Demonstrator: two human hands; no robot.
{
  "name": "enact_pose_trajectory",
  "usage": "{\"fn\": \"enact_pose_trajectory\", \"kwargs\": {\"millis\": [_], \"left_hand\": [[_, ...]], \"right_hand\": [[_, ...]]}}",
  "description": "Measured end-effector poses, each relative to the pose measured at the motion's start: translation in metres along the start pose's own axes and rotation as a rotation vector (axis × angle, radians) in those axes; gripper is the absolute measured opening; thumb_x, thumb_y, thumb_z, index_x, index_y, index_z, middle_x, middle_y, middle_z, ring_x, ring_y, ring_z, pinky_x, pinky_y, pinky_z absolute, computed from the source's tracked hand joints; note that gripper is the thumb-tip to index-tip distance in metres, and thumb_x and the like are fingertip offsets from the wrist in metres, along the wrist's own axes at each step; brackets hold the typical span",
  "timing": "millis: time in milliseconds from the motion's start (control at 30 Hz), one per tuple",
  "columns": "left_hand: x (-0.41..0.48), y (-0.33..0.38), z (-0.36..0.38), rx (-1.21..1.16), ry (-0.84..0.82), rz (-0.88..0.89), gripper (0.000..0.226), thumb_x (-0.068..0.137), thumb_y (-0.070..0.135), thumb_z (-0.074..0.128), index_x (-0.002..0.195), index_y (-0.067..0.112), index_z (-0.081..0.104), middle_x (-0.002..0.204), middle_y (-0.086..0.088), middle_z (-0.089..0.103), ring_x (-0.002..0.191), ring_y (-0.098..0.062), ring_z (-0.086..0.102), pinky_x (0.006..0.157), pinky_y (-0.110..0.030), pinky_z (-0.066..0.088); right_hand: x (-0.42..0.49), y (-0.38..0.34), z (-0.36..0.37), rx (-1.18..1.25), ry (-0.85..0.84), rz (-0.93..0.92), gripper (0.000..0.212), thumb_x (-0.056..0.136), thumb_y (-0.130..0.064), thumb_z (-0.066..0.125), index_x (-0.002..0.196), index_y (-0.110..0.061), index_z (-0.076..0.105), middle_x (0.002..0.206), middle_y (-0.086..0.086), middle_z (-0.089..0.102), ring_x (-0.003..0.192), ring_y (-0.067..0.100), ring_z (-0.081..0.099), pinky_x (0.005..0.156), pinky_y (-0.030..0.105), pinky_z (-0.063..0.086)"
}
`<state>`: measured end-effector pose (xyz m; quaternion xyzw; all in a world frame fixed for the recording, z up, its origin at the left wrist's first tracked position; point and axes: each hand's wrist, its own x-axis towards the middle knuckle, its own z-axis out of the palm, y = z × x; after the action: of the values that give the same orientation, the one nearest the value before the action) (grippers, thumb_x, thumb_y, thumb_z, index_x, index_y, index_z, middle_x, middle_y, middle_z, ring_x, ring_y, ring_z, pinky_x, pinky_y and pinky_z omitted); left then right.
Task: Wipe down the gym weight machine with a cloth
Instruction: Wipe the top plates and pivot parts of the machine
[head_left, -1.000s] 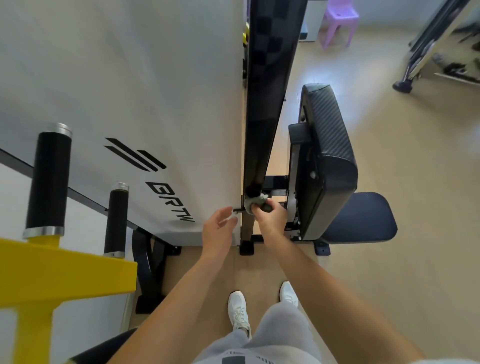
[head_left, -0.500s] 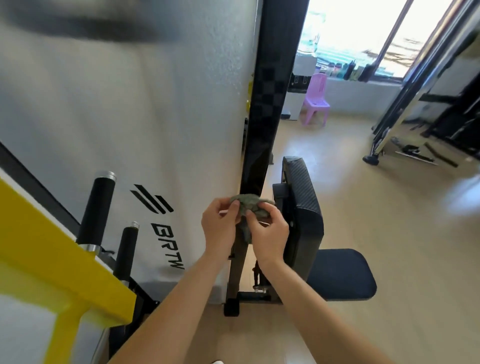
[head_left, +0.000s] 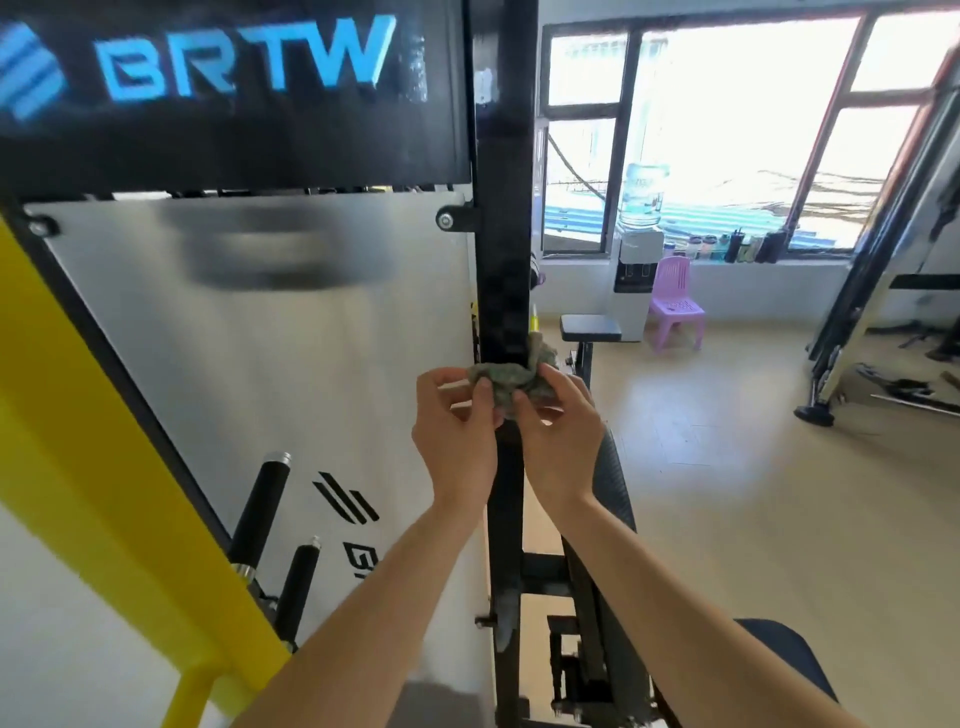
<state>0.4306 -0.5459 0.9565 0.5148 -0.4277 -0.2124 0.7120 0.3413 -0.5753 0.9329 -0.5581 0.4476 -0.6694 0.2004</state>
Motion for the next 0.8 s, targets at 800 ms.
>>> {"fn": "enact_pose_trajectory", "kwargs": {"millis": [800], "left_hand": [[0.112, 0.152, 0.024, 0.544, 0.12, 0.928, 0.014, 0.091, 0.034, 0.073, 0.104, 0.027, 0.074, 0.096, 0.011, 0.072, 0.079, -0.007, 0.065, 0.063, -0.027, 0.056]], "right_hand": [[0.15, -0.151, -0.01, 0.018, -0.086, -0.378, 0.02, 0.094, -0.017, 0.069, 0.113, -0.015, 0.074, 0.094, -0.003, 0.068, 0.082, 0.002, 0.063, 0.07, 0.007, 0.044]]}}
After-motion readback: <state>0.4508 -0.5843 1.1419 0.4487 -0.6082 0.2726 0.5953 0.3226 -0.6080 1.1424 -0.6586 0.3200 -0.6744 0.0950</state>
